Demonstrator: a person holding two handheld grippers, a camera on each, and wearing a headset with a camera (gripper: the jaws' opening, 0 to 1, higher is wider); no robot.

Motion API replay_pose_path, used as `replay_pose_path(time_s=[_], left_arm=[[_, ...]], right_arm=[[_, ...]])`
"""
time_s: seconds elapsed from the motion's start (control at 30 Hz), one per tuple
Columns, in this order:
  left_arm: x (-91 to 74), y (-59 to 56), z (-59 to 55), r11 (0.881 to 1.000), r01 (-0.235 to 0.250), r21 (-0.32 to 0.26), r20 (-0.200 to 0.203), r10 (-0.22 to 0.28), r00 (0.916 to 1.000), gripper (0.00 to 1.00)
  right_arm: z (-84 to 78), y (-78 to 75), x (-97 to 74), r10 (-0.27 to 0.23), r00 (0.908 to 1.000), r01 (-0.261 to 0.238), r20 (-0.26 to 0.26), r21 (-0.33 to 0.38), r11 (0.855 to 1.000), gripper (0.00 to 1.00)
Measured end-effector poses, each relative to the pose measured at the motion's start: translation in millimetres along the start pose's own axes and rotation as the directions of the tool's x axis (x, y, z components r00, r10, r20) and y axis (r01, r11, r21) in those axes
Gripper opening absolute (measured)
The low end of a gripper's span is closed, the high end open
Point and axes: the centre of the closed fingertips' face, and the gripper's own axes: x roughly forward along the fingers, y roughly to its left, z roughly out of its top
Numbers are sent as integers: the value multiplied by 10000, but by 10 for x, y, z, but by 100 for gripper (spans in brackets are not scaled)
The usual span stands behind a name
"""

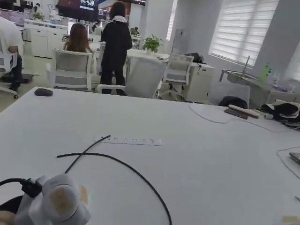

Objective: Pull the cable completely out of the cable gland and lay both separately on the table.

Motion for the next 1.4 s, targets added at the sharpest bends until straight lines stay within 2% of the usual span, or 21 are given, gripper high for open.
replay_pose_path(time_s=[0.23,0.3,0.5,0.67,0.9,1.13,1.23,1.3,1.4], left_arm=[[270,6,-96,9990,437,117,-450,-432,9981,32],[350,15,-115,9983,558,137,-526,-550,9971,32],[520,10,-132,9965,831,114,-625,-822,9947,31],[627,22,-171,9955,913,264,-742,-891,9933,26],[695,49,-194,9962,870,89,-566,-864,9946,21],[731,56,-279,9970,771,118,-830,-759,9937,18],[718,59,-268,9968,801,-20,-863,-800,9931,17],[703,38,-274,9963,860,19,-1025,-854,9911,17],[622,19,-219,9961,882,-28,-950,-880,9916,17]], right_arm=[[1,11,-50,-31,9999,29,126,123,9999,35],[19,2,-75,-56,9995,48,313,260,9997,34],[46,-4,-116,-64,9985,40,540,455,9990,33],[57,-18,-137,-125,9982,97,593,477,9988,33],[66,-21,-147,-159,9975,120,692,558,9984,33],[68,-24,-142,-139,9974,99,710,564,9984,33],[67,-29,-137,-144,9975,105,692,558,9984,33],[65,-31,-132,-138,9977,103,664,519,9986,33],[67,-32,-126,-102,9979,73,641,457,9989,33]])
